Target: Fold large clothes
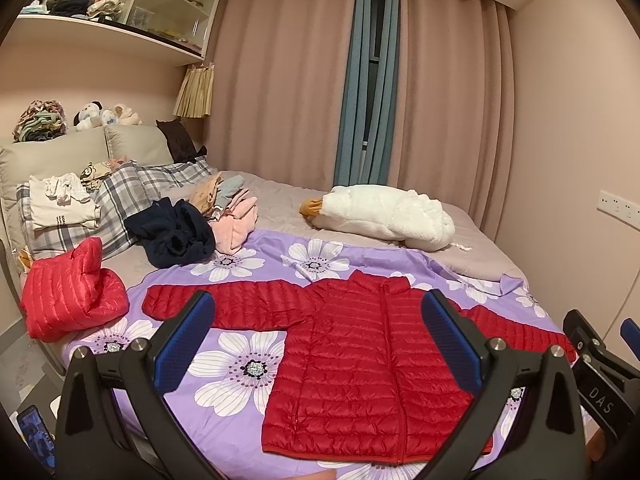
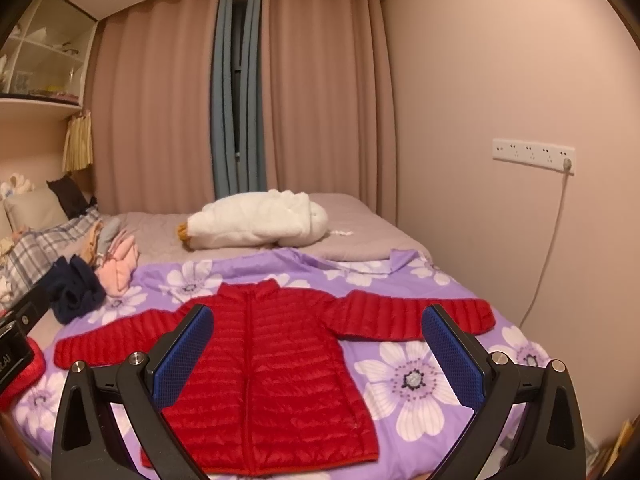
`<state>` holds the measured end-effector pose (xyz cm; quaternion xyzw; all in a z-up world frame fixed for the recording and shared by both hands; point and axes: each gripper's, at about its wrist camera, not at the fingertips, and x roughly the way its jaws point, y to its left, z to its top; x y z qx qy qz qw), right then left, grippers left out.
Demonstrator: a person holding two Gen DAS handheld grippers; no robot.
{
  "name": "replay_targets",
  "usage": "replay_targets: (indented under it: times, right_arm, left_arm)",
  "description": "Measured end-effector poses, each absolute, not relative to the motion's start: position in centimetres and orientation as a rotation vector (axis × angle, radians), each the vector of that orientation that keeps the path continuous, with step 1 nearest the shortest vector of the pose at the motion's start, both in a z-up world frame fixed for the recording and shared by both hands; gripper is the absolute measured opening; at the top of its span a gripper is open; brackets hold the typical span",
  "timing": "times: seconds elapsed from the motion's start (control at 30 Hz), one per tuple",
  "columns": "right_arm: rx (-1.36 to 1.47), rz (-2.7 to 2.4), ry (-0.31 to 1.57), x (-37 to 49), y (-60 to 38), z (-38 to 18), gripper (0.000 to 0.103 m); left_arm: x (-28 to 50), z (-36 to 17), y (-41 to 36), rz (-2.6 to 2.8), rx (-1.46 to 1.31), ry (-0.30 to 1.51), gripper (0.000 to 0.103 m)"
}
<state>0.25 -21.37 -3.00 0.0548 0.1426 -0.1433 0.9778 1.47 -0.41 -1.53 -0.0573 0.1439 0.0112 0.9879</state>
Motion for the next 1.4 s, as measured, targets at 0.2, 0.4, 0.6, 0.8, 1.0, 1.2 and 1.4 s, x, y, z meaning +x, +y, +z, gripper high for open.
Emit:
replay_targets:
  times: [0.2, 0.4, 0.6, 0.8, 1.0, 1.2, 1.4]
  right_arm:
    - [0.107, -0.279, 0.285, 0.4, -21.3, -3.1, 0.103]
    - [0.110, -0.279, 0.288, 0.4, -21.4, -3.2, 0.103]
    - [0.108, -0.268, 0.286, 0.7, -21.3, -3.4, 0.103]
    - [0.115, -0.264, 0.316, 2.1, -21.8, -4.3, 0.103]
    - [0.096, -0.307, 0.325, 4.9, -25.3, -6.0, 0.103]
    - [0.041, -0.459, 0.449, 11.2, -33.8, -8.9, 0.103]
    - [0.216, -0.575, 0.648, 16.1, -43.8, -14.1, 0.103]
  left_arm:
    - [1.4, -1.5, -0.4, 0.009, -0.114, 0.285, 0.103]
    - [1.4, -1.5, -0.4, 0.009, -0.121, 0.288, 0.103]
    - [1.9, -1.6, -0.7, -0.016, -0.133, 0.289, 0.103]
    - [4.3, -2.6, -0.7, -0.009, -0.132, 0.331, 0.103]
    - [9.8, -4.1, 2.8, -0.010, -0.206, 0.365, 0.103]
    - [19.6, -7.3, 11.1, 0.085, -0.419, 0.481, 0.103]
    - [28.0, -13.6, 17.1, 0.167, -0.478, 0.612, 0.093]
